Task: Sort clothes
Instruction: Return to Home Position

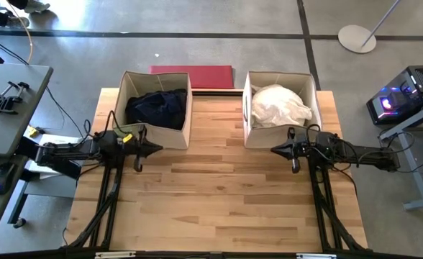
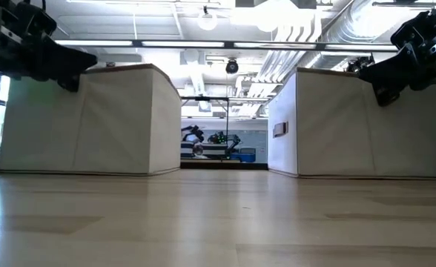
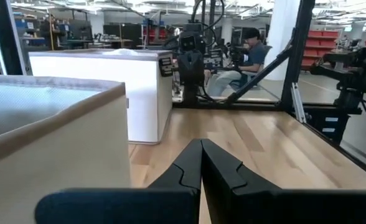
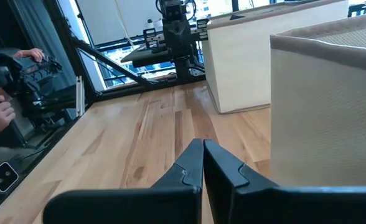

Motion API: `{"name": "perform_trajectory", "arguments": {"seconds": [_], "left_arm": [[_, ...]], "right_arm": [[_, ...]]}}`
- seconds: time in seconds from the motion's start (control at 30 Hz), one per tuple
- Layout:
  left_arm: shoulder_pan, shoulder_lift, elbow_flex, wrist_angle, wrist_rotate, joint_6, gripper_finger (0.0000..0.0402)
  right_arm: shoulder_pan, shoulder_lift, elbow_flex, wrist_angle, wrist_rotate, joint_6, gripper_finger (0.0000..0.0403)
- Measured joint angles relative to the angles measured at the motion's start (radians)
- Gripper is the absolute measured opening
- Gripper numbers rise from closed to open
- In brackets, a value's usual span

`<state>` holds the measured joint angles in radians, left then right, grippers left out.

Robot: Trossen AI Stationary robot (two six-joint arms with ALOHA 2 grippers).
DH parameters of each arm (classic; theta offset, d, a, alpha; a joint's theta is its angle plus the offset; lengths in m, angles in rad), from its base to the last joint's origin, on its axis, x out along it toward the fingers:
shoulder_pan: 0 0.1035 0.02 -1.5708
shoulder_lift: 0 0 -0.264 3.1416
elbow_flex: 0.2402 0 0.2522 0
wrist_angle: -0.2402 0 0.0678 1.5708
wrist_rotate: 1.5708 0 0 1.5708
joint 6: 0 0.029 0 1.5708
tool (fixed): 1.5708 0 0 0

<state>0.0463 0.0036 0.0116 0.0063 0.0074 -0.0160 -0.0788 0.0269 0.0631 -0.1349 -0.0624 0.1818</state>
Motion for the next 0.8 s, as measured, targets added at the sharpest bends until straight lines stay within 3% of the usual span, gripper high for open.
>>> {"name": "perform_trajectory", "arguments": {"seconds": [0.3, 0.8], "left_arm": [[-0.021, 0.003, 0.0, -0.001, -0.009, 0.078, 0.0], [-0.022, 0.004, 0.0, -0.001, -0.01, 0.073, 0.0]], "right_arm": [[0.0, 0.0, 0.0, -0.001, -0.001, -0.004, 0.0], [0.0, 0.0, 0.0, -0.001, -0.001, -0.003, 0.0]]}}
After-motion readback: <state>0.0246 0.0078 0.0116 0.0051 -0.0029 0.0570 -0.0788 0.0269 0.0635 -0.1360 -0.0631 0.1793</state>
